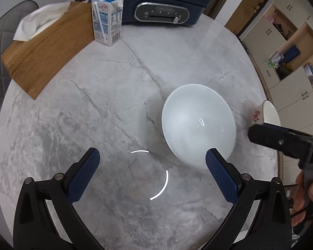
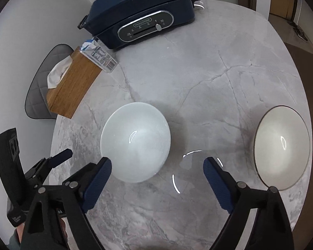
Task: Organize plates and bowls
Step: 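Reach the left tool to the smaller white bowl and close on its rim, then lift the smaller white bowl with the left tool and carry it over the large bowl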
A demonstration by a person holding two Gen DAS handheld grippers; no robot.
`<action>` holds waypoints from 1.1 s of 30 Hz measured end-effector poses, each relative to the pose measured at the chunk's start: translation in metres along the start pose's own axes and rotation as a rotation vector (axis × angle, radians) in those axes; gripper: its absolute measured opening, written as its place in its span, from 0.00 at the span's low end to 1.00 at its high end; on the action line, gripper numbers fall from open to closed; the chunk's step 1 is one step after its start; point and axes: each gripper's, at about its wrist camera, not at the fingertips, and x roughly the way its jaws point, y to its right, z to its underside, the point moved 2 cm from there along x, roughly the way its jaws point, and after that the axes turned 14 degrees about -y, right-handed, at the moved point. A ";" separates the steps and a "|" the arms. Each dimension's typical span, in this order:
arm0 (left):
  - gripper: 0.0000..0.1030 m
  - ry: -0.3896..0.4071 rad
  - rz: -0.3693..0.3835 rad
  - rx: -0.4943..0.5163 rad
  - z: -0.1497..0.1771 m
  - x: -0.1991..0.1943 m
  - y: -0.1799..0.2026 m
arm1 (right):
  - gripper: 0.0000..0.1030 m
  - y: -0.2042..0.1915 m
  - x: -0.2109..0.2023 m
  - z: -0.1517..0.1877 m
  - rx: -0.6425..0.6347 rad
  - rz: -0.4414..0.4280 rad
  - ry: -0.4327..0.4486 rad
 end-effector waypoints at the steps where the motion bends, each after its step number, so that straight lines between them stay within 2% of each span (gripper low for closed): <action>1: 0.99 -0.007 0.004 -0.006 -0.003 0.006 -0.002 | 0.84 0.001 0.006 -0.006 0.006 0.006 -0.010; 2: 0.98 -0.010 0.006 -0.008 -0.007 0.011 -0.004 | 0.82 0.002 0.013 -0.011 0.009 0.014 -0.020; 4: 0.98 -0.012 -0.009 0.004 -0.014 0.020 -0.005 | 0.71 0.004 0.025 -0.016 0.015 0.009 -0.038; 6: 0.88 -0.004 -0.025 0.024 -0.018 0.025 -0.004 | 0.62 0.009 0.038 -0.021 0.033 -0.007 -0.068; 8: 0.67 -0.019 -0.010 0.028 -0.024 0.032 -0.005 | 0.58 0.012 0.046 -0.023 0.044 -0.017 -0.082; 9: 0.64 -0.025 0.009 0.028 -0.027 0.035 -0.005 | 0.56 0.014 0.049 -0.024 0.051 -0.029 -0.086; 11: 0.60 -0.039 0.021 0.036 -0.029 0.041 -0.005 | 0.53 0.018 0.054 -0.025 0.063 -0.050 -0.094; 14: 0.60 -0.058 0.036 0.041 -0.032 0.050 -0.003 | 0.52 0.020 0.062 -0.027 0.077 -0.071 -0.107; 16: 0.60 -0.058 0.040 0.034 -0.036 0.055 -0.004 | 0.45 0.021 0.064 -0.027 0.076 -0.079 -0.108; 17: 0.56 -0.060 0.048 0.030 -0.038 0.057 -0.004 | 0.42 0.021 0.065 -0.027 0.074 -0.082 -0.111; 18: 0.50 -0.061 0.054 0.031 -0.041 0.060 -0.004 | 0.32 0.021 0.066 -0.027 0.071 -0.088 -0.116; 19: 0.34 -0.070 0.064 0.033 -0.043 0.063 -0.004 | 0.16 0.020 0.068 -0.028 0.068 -0.093 -0.119; 20: 0.27 -0.075 0.082 0.037 -0.044 0.065 -0.003 | 0.14 0.020 0.069 -0.028 0.065 -0.094 -0.122; 21: 0.25 -0.075 0.081 0.045 -0.045 0.066 0.000 | 0.12 0.019 0.069 -0.028 0.061 -0.102 -0.121; 23: 0.10 -0.075 0.088 0.064 -0.048 0.068 0.006 | 0.10 0.017 0.070 -0.029 0.055 -0.105 -0.118; 29: 0.08 -0.079 0.098 0.062 -0.048 0.071 0.013 | 0.10 0.017 0.068 -0.025 0.052 -0.112 -0.118; 33: 0.08 -0.067 0.092 0.064 -0.038 0.058 0.017 | 0.10 0.016 0.062 -0.022 0.056 -0.118 -0.106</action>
